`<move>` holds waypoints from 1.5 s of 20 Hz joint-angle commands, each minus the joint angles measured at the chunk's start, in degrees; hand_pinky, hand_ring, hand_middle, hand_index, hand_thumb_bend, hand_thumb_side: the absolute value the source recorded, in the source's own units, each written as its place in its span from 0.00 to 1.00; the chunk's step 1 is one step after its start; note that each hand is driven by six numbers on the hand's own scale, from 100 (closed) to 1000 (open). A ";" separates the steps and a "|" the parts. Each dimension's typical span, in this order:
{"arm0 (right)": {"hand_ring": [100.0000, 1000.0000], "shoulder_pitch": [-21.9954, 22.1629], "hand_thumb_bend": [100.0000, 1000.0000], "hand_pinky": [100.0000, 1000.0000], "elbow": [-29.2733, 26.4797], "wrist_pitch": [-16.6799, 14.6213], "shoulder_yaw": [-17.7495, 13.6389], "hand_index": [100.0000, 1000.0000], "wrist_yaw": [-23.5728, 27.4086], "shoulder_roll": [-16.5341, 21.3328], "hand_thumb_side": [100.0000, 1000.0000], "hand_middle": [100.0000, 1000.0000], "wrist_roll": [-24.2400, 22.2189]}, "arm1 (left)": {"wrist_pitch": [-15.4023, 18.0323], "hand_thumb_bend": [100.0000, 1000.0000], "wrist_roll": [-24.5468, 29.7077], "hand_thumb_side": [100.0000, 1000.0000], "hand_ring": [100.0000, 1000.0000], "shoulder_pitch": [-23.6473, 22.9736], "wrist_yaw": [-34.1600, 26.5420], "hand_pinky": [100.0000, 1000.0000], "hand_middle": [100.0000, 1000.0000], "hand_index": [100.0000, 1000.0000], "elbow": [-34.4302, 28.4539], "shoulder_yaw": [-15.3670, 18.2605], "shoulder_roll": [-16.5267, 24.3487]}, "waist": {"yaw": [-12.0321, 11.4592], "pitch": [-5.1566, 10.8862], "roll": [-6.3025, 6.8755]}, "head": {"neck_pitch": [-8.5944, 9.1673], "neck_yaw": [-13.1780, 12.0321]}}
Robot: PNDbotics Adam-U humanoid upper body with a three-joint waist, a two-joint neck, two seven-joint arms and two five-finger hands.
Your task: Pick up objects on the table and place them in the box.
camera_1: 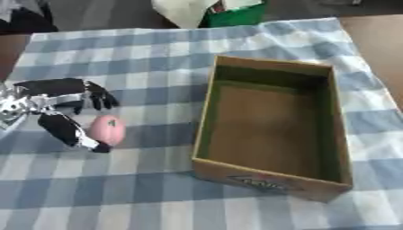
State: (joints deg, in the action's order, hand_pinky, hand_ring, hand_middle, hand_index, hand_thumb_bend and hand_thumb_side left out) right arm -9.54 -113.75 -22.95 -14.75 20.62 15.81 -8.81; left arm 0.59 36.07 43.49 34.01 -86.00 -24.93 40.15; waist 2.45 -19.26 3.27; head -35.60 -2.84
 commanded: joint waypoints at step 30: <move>0.84 -0.25 0.00 0.86 -0.84 0.32 -0.13 0.93 0.61 0.61 1.00 0.58 -0.05 | 6.97 0.00 -9.86 0.39 0.42 1.69 5.58 0.15 0.51 0.66 -4.53 2.74 0.54 | -0.24 1.99 -0.31 | 0.12 -0.34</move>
State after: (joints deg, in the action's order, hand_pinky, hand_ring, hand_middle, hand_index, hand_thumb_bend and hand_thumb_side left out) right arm -9.54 -113.75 -22.63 -14.73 20.83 15.41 -9.00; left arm 7.35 27.22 43.98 39.78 -88.71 -23.76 39.76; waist 2.31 -18.54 3.16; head -35.67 -3.32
